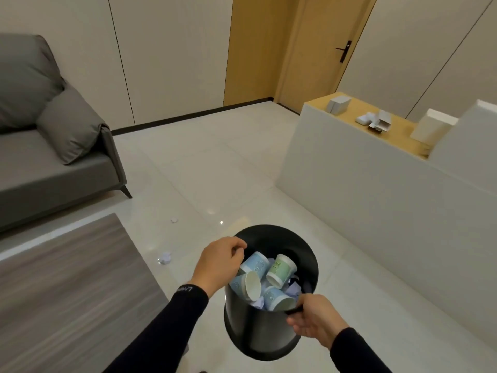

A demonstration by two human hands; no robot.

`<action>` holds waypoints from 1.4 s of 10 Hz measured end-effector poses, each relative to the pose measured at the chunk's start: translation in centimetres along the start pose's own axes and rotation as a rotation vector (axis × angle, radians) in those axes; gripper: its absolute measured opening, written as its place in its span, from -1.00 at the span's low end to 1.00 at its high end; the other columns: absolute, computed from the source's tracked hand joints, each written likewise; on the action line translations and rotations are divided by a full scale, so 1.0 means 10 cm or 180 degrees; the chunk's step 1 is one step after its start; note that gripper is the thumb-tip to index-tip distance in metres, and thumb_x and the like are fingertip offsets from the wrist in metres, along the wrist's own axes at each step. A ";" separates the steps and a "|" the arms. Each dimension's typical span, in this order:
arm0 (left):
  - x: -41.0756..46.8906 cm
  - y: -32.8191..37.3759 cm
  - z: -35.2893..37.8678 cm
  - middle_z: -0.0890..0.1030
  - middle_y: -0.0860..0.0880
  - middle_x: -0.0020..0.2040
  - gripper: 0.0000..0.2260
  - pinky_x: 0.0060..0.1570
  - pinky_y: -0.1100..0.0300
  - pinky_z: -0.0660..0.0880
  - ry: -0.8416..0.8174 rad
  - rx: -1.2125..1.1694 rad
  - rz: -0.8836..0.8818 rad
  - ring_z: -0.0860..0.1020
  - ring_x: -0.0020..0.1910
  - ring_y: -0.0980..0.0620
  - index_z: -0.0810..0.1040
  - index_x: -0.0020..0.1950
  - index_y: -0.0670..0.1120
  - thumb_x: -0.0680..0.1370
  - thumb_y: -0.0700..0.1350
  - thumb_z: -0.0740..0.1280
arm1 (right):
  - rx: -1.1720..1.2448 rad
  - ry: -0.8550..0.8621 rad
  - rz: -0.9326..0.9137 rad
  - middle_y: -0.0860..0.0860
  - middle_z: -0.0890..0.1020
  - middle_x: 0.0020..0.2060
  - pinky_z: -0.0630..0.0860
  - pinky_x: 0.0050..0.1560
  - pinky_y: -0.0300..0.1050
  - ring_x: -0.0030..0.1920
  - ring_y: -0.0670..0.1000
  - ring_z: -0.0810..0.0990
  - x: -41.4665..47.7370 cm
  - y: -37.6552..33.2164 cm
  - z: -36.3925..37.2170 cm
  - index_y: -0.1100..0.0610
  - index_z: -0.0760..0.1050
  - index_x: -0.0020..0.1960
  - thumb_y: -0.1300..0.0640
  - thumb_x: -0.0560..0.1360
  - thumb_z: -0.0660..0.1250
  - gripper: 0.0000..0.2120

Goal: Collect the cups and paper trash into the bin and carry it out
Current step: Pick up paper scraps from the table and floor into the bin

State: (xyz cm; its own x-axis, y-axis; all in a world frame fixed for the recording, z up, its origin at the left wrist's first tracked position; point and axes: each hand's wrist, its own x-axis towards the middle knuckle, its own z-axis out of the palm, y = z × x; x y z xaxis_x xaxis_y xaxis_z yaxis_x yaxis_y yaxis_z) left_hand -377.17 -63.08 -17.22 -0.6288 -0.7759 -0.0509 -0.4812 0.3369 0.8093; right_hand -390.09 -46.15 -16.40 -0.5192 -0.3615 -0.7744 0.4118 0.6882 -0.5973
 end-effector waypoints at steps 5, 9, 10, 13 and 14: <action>2.37 0.10 0.09 0.61 0.13 -0.11 -0.81 -0.11 0.30 0.38 0.0613 0.0108 -0.0597 0.53 -0.16 0.18 0.59 -0.01 0.07 0.49 -0.08 0.21 | -0.0466 -0.0528 -0.0174 0.15 0.52 -0.47 0.41 -0.52 -0.24 -0.58 -0.01 0.47 1.95 -2.24 -0.16 0.32 0.42 0.09 0.32 0.54 0.01 -0.75; 2.99 -0.04 -0.04 0.62 0.09 -0.10 -0.81 -0.08 0.23 0.41 0.1495 0.0098 -0.1691 0.55 -0.14 0.10 0.59 0.02 0.03 0.51 -0.09 0.22 | -0.1513 -0.1086 -0.0156 0.17 0.54 -0.38 0.42 -0.61 -0.32 -0.70 -0.06 0.49 3.28 -3.55 0.26 0.30 0.39 0.24 0.27 0.56 0.02 -0.68; 3.11 -0.31 -0.19 0.62 0.08 -0.11 -0.82 -0.11 0.23 0.41 0.1600 -0.0010 -0.1956 0.55 -0.15 0.09 0.59 0.02 0.02 0.51 -0.10 0.22 | -0.1695 -0.1093 -0.0119 0.15 0.55 -0.39 0.42 -0.61 -0.34 -0.69 -0.05 0.49 3.55 -3.74 0.55 0.25 0.45 0.11 0.27 0.56 0.05 -0.76; 4.00 -1.65 -0.37 0.67 -0.02 -0.08 -0.86 -0.11 0.22 0.42 0.1444 -0.0278 -0.2660 0.60 -0.08 0.00 0.61 -0.03 0.01 0.51 -0.13 0.26 | -0.2093 -0.0764 0.0042 0.14 0.56 -0.37 0.49 -0.53 -0.26 -0.54 -0.01 0.56 4.68 -4.16 1.54 0.21 0.44 -0.26 0.32 0.52 0.13 -0.78; 4.35 -2.05 -0.24 0.65 0.02 0.08 -0.86 0.01 0.25 0.44 0.1149 -0.0390 -0.2858 0.60 0.04 0.01 0.58 -0.04 0.08 0.51 -0.11 0.25 | -0.2145 -0.0713 0.0121 0.16 0.57 -0.38 0.51 -0.54 -0.23 -0.52 0.02 0.58 5.18 -4.20 1.94 0.23 0.43 -0.27 0.30 0.54 0.16 -0.78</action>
State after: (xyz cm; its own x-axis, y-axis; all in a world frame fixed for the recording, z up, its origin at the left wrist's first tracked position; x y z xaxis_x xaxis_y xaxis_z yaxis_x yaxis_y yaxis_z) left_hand -393.20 -105.03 -34.65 0.1757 -0.8404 -0.5127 -0.6104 -0.5016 0.6130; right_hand -419.76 -105.99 -35.49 -0.3175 -0.4003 -0.8596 -0.1637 0.9161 -0.3661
